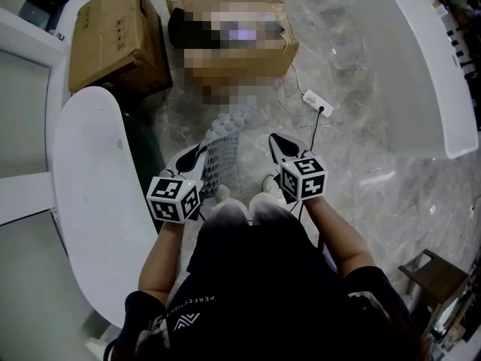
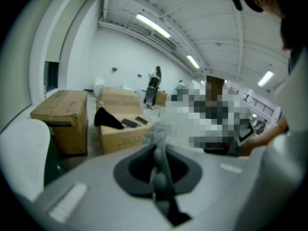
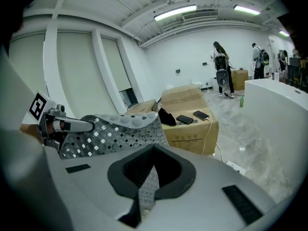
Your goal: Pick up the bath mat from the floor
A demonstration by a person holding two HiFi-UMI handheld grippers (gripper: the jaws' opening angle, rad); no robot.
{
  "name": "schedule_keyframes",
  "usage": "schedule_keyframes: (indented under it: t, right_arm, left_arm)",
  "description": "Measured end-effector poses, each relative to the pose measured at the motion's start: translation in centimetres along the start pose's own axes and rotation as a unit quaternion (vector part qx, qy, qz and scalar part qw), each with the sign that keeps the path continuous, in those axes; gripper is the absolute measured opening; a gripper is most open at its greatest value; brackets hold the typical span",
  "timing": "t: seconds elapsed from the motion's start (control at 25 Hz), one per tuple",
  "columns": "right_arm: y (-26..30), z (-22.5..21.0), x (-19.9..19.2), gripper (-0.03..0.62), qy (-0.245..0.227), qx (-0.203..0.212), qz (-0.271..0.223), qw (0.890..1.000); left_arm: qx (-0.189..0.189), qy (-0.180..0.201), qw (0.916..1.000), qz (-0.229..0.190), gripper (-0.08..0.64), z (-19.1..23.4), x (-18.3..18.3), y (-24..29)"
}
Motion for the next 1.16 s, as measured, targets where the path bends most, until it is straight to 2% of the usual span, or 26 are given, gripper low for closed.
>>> schedule_keyframes:
  t: [1.16]
  right_arm:
    - [-1.3, 2.1, 0.3, -0.002, -0.021, 0.000, -0.011, 1.000]
  left_arm:
    - [0.023, -0.019, 0.9993, -0.021, 0.015, -0.4, -1.0, -1.9]
Point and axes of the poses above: the fingertips, and each gripper's own axes: y forward along the fingers, z to its left, x out of its top, the point moved 10 cm from there along -y, backward along the fingers, and after that the axes turned 10 degrees about -x, right-handed, at the moved point
